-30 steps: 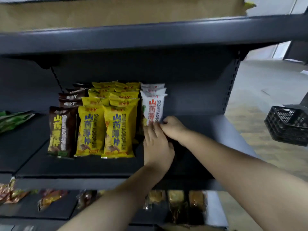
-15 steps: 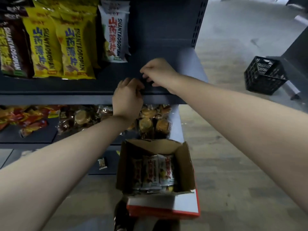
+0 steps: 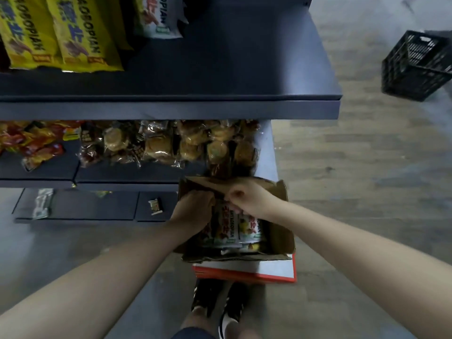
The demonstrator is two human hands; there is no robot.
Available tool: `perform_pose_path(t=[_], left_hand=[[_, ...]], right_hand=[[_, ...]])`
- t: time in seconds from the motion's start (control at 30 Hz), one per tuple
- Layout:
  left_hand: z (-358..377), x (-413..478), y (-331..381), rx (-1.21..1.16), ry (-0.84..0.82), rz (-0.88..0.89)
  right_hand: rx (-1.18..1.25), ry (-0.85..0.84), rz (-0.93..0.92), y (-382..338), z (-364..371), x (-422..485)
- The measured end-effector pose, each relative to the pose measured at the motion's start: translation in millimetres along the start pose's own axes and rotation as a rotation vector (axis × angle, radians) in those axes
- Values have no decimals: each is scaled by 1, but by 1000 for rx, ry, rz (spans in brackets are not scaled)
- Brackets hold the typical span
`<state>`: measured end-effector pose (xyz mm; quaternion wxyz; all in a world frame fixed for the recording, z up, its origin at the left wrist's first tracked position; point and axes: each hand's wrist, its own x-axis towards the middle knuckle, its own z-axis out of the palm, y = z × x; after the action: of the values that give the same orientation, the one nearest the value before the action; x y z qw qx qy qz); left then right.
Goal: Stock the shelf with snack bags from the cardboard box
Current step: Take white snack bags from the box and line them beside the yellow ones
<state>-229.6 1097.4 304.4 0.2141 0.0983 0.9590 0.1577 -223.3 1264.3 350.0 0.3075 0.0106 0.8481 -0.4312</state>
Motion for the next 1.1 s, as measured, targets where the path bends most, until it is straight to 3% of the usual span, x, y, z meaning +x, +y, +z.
perform_pose_path(t=[0.1, 0.2, 0.27, 0.5, 0.7, 0.83, 0.9, 1.0, 1.1], left_hand=[[33, 12, -19, -115, -195, -192], [56, 15, -20, -266, -283, -352], [66, 21, -16, -204, -353, -369], [122, 69, -20, -446, -328, -657], [160, 92, -35, -698, -211, -795], [171, 97, -33, -689, -155, -716], [179, 98, -30, -681, -104, -744], [185, 100, -31, -804, -76, -799], [190, 96, -35, -908, -26, -892]], right_hand=[[19, -107, 196, 40, 24, 22], [-29, -139, 297, 65, 42, 40], [-77, -137, 341, 83, 55, 58], [-59, -84, 427, 109, 88, 104], [-36, -52, 575, 130, 125, 150], [-1, 50, 712, 140, 134, 168], [16, 186, 767, 137, 146, 178], [-217, 590, 747, 132, 147, 181], [-299, 424, 621, 136, 152, 174]])
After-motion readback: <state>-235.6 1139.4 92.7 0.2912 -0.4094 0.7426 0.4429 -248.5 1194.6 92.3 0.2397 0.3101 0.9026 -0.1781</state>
